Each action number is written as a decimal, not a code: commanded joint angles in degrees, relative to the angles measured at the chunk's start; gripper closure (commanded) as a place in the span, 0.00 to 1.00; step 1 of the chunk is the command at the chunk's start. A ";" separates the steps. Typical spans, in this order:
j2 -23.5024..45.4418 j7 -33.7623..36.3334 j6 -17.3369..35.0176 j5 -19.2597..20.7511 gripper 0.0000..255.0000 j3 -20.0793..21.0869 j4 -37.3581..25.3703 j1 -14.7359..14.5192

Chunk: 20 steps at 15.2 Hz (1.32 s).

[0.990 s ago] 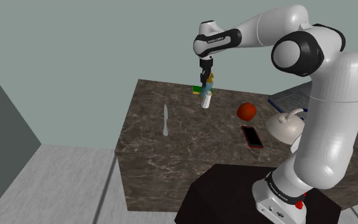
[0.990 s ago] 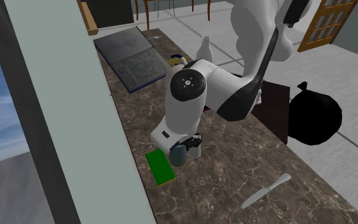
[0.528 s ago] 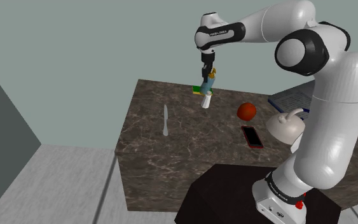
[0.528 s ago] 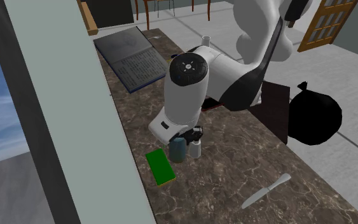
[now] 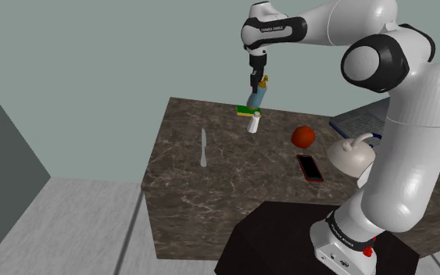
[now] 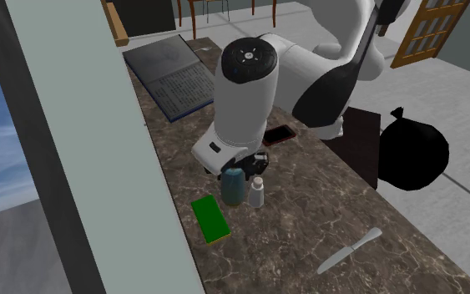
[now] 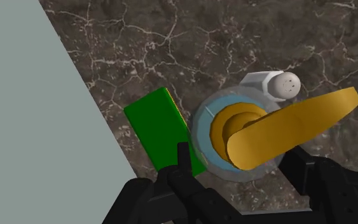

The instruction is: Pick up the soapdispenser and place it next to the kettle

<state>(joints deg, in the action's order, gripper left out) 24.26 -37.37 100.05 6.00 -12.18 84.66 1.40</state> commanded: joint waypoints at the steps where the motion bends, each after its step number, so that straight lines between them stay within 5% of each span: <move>1: -0.53 -0.15 -1.20 0.08 1.00 -0.05 -0.68 -0.03; 20: 0.43 -2.41 -16.14 -0.17 1.00 -0.33 -16.75 0.46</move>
<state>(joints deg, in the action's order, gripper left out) 24.37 -39.53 84.85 5.89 -12.47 69.17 1.72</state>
